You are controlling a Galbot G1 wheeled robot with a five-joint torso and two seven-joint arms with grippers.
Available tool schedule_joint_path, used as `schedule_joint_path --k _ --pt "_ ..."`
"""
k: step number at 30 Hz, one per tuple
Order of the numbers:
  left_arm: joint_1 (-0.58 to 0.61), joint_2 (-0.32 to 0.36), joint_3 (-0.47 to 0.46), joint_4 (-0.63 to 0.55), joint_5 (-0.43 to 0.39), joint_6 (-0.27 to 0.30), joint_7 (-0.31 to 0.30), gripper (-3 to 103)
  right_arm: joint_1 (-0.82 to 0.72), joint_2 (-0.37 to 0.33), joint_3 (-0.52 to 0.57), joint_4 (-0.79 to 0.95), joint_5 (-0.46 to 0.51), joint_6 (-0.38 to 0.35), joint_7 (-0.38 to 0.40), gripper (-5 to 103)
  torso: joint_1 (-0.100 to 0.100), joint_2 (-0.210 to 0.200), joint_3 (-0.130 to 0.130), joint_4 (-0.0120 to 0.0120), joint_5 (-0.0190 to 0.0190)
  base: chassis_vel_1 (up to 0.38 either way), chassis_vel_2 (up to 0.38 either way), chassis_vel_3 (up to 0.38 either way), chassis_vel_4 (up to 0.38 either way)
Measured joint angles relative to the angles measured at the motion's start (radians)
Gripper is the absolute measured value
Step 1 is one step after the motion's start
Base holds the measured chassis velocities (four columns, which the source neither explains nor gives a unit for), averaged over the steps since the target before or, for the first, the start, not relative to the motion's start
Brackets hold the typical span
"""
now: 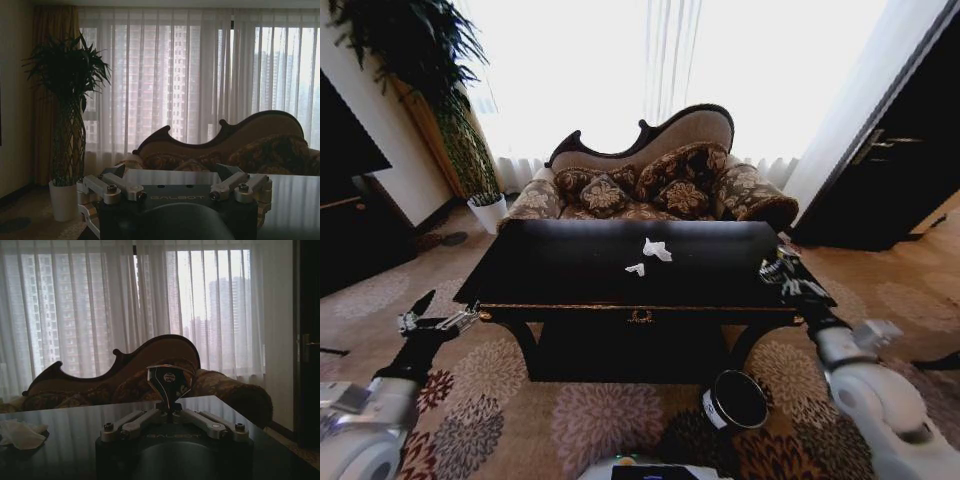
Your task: Move to the front of the table and place the trash on the table into the trash bin.
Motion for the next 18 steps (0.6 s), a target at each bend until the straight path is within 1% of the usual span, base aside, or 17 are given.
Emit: schedule_joint_path --k 3,4,7,9,10,12,13,16,18 --pt "0.0 0.0 0.0 0.0 0.0 0.0 0.0 100 -0.046 0.061 0.012 -0.015 0.0 0.035 -0.009 0 0.0 0.0 0.0 0.0 0.0 0.0 0.0 0.0 0.0" --pt "0.0 0.0 0.0 0.0 0.0 0.0 0.0 100 -0.046 0.061 0.012 -0.015 0.0 0.035 -0.009 0 0.0 0.0 0.0 0.0 0.0 0.0 0.0 0.0 0.0" --pt "0.0 0.0 0.0 0.0 0.0 0.0 0.0 100 -0.076 0.152 -0.002 -0.058 -0.023 0.086 -0.022 0 0.0 0.0 0.0 -0.0001 0.0002 0.0 0.0 0.0 0.0" --pt "0.0 0.0 0.0 0.0 0.0 0.0 0.0 100 -0.078 0.166 -0.006 -0.067 -0.025 0.093 -0.022 0 0.0 0.0 0.0 0.0 0.0001 0.0 0.0 0.0 0.0" --pt "0.0 0.0 0.0 0.0 0.0 0.0 0.0 100 -0.081 0.184 -0.012 -0.083 -0.032 0.104 -0.023 0 0.0 0.0 0.0 0.0 0.0001 0.0 0.0 0.0 0.0" --pt "0.0 0.0 0.0 0.0 0.0 0.0 0.0 100 -0.088 0.221 -0.036 -0.131 -0.074 0.142 -0.025 0 0.0 0.0 0.0 0.0001 0.0 0.0 0.0 0.0 0.0" --pt "0.0 0.0 0.0 0.0 0.0 0.0 0.0 100 -0.088 0.221 -0.036 -0.131 -0.074 0.142 -0.025 0 0.0 0.0 0.0 0.0001 0.0 0.0 0.0 0.0 0.0" --pt "0.0 0.0 0.0 0.0 0.0 0.0 0.0 100 -0.088 0.244 -0.08 -0.218 -0.144 0.197 -0.027 0 0.0 0.0 0.0 0.0 0.0 0.0 0.0 0.0 0.0" --pt "0.0 0.0 0.0 0.0 0.0 0.0 0.0 100 -0.084 0.247 -0.089 -0.237 -0.157 0.206 -0.027 0 0.0 0.0 0.0 0.0 0.0001 0.0 0.0 0.0 0.0"
